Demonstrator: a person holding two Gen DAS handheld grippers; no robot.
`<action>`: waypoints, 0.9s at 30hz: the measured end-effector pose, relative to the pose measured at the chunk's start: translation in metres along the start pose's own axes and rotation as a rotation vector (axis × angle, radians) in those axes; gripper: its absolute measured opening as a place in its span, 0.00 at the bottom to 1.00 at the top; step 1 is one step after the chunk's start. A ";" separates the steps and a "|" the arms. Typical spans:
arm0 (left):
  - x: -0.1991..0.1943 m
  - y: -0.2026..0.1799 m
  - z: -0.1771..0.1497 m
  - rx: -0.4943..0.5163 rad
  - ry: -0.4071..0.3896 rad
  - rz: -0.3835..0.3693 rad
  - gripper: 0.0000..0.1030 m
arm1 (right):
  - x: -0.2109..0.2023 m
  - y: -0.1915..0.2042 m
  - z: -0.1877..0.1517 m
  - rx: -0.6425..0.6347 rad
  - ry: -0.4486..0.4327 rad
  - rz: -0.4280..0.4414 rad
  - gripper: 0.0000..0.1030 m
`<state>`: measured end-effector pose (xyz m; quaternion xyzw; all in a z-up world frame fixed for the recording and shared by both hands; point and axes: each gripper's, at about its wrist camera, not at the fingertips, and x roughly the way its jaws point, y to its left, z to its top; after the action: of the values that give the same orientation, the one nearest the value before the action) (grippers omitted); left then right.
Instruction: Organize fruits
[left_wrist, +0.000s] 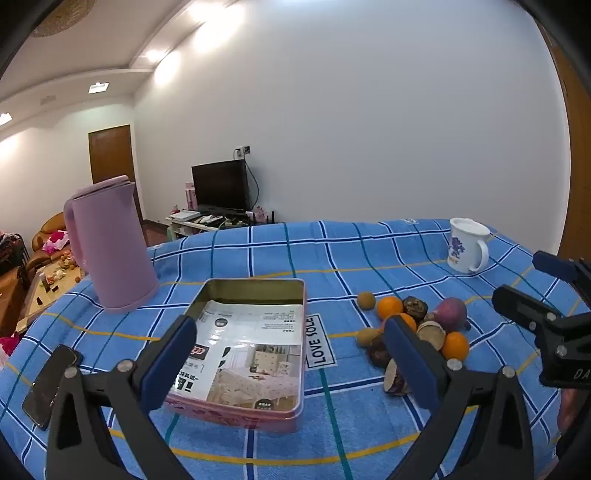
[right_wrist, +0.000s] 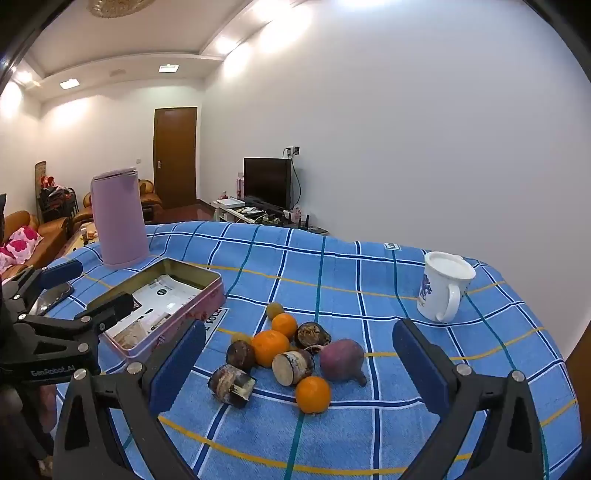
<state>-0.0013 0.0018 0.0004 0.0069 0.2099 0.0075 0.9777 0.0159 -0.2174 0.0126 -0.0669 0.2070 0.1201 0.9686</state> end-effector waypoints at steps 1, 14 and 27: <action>0.000 0.000 0.000 0.006 0.007 -0.014 1.00 | 0.000 0.001 0.000 -0.004 -0.001 0.000 0.99; -0.001 -0.004 0.001 0.021 0.007 -0.003 1.00 | -0.002 -0.006 -0.004 0.027 -0.008 0.002 0.99; 0.001 -0.002 -0.001 0.022 0.014 -0.001 1.00 | -0.002 -0.006 -0.004 0.033 -0.002 0.002 0.99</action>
<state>-0.0003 0.0002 -0.0007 0.0177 0.2171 0.0049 0.9760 0.0143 -0.2247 0.0103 -0.0507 0.2079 0.1177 0.9697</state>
